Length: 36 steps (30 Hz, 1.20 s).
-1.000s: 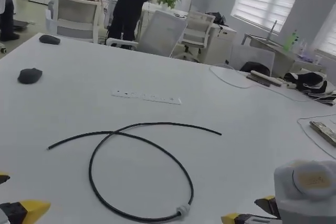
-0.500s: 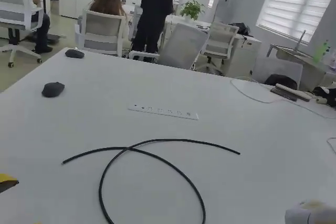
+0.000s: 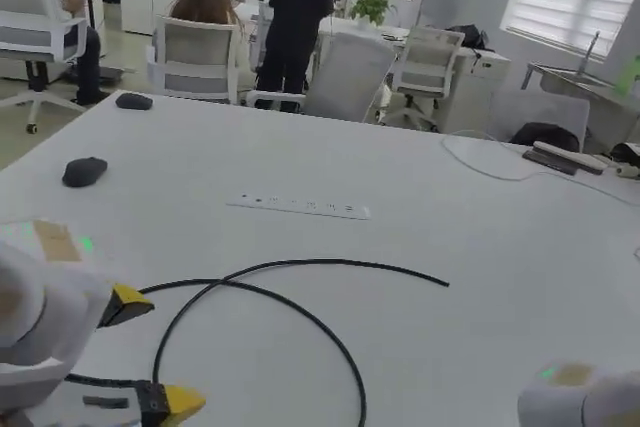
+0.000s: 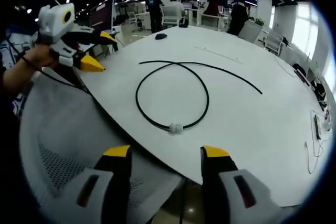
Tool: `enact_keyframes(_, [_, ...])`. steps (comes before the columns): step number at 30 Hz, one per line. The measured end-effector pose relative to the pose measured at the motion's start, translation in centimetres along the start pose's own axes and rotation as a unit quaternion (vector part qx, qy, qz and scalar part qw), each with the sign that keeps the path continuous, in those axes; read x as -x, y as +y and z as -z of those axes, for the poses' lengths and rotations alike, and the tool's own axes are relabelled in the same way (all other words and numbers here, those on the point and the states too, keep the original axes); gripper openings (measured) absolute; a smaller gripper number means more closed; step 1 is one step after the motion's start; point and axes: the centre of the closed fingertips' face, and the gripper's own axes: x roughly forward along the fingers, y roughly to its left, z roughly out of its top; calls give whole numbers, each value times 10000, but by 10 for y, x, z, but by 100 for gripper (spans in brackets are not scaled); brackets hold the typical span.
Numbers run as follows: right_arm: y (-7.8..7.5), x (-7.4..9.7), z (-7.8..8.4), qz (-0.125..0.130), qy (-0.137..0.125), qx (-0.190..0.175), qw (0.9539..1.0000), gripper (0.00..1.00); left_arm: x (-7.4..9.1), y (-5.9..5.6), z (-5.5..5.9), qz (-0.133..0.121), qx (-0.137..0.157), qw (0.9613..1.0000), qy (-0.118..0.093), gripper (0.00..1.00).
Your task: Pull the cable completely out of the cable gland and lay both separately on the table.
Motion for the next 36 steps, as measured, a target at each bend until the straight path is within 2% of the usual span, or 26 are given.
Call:
enact_keyframes(3, [-11,4,1,29,-48,-30,10000,55,-24,-16,2,295,-98,9993,197,54])
enact_keyframes(5, [-19,6,3,45,-64,-56,10000,54,-36,-22,4,438,-189,9984,309,54])
enact_keyframes(7, [-25,6,6,43,-57,-93,9999,54,-50,-34,4,703,-143,9968,356,54])
enact_keyframes(12, [-38,7,14,35,-15,-145,9999,55,-86,-53,15,1154,-243,9909,647,50])
enact_keyframes(15, [-46,7,19,43,-44,-222,9997,55,-104,-60,23,1313,-285,9874,831,48])
enact_keyframes(19, [-51,8,28,56,30,-286,9996,54,-125,-72,30,1450,-398,9840,960,46])
enact_keyframes(24, [-57,12,34,113,69,-295,9995,54,-149,-85,41,1597,-268,9813,1038,40])
enact_keyframes(26, [-59,13,36,131,67,-319,9994,54,-156,-87,49,1623,-160,9795,1186,36])
enact_keyframes(33, [-63,15,41,156,102,-356,9992,54,-170,-91,55,1633,380,9783,1218,31])
enact_keyframes(34, [-63,15,42,161,110,-359,9992,54,-170,-93,57,1635,430,9775,1262,29])
enact_keyframes(35, [-63,15,42,168,116,-357,9992,54,-169,-95,59,1648,511,9759,1332,22])
enact_keyframes(36, [-64,16,42,172,118,-353,9992,54,-170,-95,60,1660,476,9759,1333,17])
